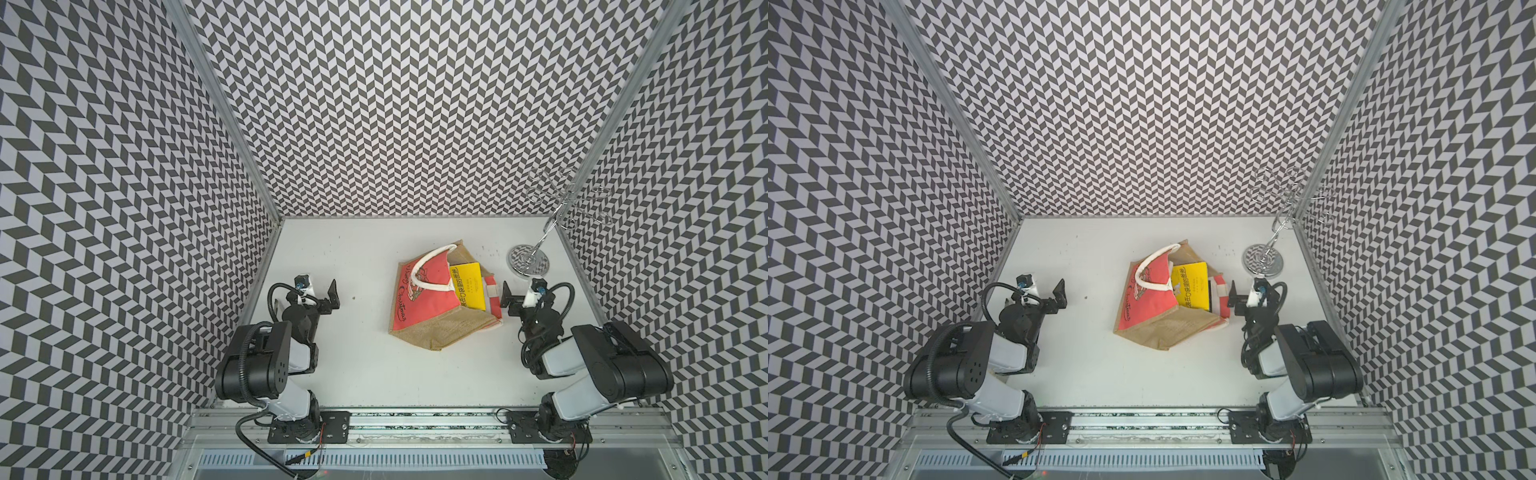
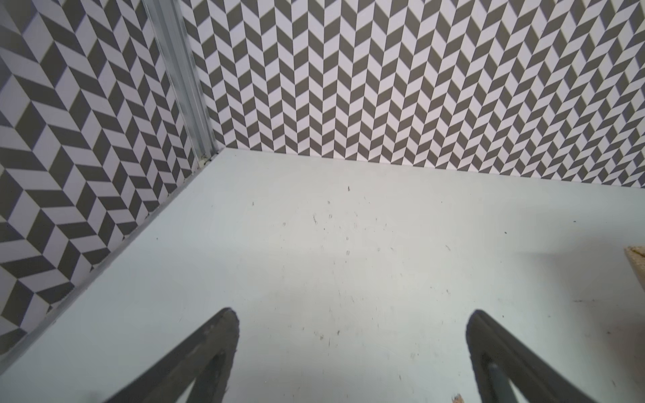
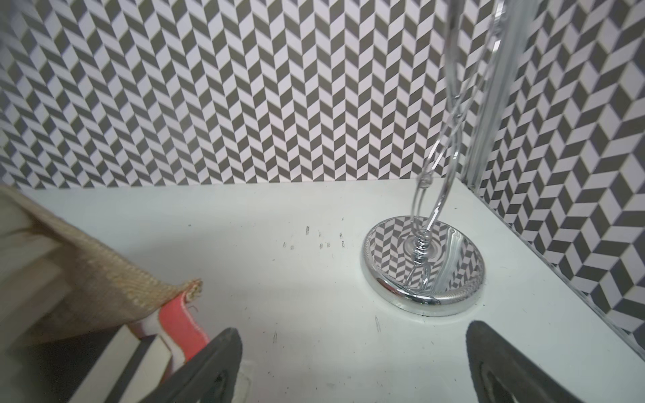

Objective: Put the books into the canvas bag
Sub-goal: Reset both arms

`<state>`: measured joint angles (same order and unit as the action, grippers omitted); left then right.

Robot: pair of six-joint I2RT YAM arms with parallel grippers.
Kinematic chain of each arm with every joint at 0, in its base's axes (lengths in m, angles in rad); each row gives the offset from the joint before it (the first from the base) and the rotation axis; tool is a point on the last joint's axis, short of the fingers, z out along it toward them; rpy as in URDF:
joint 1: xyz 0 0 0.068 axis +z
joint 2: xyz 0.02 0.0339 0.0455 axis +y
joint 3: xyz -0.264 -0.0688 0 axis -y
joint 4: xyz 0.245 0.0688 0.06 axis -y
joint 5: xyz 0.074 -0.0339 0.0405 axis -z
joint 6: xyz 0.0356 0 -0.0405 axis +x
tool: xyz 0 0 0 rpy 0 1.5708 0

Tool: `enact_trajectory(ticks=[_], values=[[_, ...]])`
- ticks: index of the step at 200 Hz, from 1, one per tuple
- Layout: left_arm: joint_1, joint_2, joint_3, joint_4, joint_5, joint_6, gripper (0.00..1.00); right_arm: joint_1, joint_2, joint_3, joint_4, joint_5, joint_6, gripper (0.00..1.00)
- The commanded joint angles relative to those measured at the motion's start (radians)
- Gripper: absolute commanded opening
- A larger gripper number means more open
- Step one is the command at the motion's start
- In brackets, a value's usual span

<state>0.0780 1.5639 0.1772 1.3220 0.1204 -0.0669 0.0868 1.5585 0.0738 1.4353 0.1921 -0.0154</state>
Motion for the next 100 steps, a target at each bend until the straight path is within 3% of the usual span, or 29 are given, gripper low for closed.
enact_trajectory(ticks=[1,27,40,76,100], values=[[-0.010,-0.007,0.021,0.047,0.004,0.027,0.99,-0.039,0.024,-0.021,0.242,0.076,0.079,0.99],[-0.083,-0.009,0.090,-0.095,-0.126,0.072,1.00,-0.039,-0.023,0.110,-0.082,0.023,0.062,0.99],[-0.090,-0.010,0.081,-0.073,-0.142,0.074,1.00,-0.038,-0.028,0.177,-0.187,0.000,0.046,0.99],[-0.088,-0.004,0.088,-0.078,-0.136,0.073,1.00,-0.035,0.016,0.120,-0.023,-0.005,0.038,1.00],[-0.083,-0.002,0.090,-0.081,-0.124,0.073,0.99,-0.035,0.003,0.129,-0.070,-0.008,0.037,0.99]])
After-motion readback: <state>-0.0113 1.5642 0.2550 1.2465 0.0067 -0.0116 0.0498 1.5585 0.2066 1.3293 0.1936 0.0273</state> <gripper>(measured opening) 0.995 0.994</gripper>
